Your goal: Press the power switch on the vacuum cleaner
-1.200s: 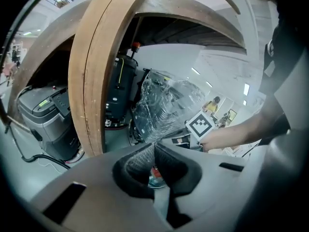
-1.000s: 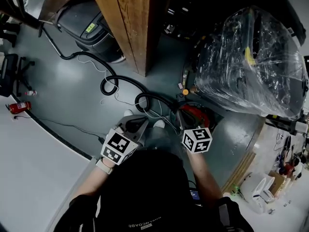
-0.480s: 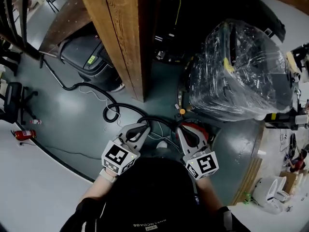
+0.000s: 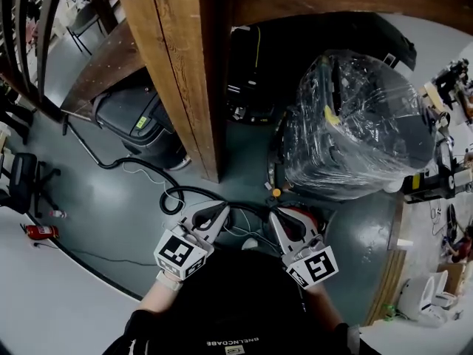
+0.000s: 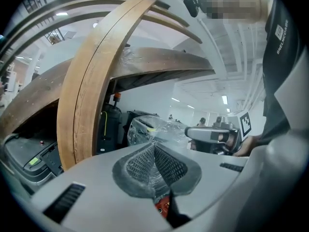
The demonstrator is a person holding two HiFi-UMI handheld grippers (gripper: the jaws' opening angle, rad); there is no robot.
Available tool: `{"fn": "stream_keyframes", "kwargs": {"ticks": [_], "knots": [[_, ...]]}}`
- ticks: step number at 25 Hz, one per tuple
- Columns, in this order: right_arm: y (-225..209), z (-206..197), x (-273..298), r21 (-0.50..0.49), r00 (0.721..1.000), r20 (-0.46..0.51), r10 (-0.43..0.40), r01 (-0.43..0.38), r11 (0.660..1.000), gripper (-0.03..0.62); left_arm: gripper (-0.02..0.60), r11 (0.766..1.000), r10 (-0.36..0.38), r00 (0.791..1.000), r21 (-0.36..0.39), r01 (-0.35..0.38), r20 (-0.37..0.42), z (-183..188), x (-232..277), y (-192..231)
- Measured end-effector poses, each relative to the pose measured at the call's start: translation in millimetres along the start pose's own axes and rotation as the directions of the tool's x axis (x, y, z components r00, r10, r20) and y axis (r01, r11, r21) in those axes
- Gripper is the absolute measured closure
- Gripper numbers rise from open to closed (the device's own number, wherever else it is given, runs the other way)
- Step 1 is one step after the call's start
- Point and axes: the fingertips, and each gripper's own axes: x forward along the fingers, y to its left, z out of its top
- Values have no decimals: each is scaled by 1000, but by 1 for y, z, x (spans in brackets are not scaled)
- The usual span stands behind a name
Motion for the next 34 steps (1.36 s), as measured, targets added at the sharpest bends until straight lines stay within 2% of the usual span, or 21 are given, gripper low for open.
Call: {"fn": "stream_keyframes", "kwargs": {"ticks": [13, 18, 34], "knots": [[9, 2, -4, 22, 999, 34, 11, -12, 1000, 569, 568, 1000, -1, 1000, -5, 2, 8, 1, -8, -10], [7, 1, -4, 68, 999, 49, 4, -8, 998, 569, 568, 1000, 4, 1000, -17, -4, 6, -2, -9, -10], [-6, -5, -9, 65, 999, 28, -16, 14, 998, 569, 568, 999, 8, 1000, -46, -8, -1, -12, -8, -7]]}}
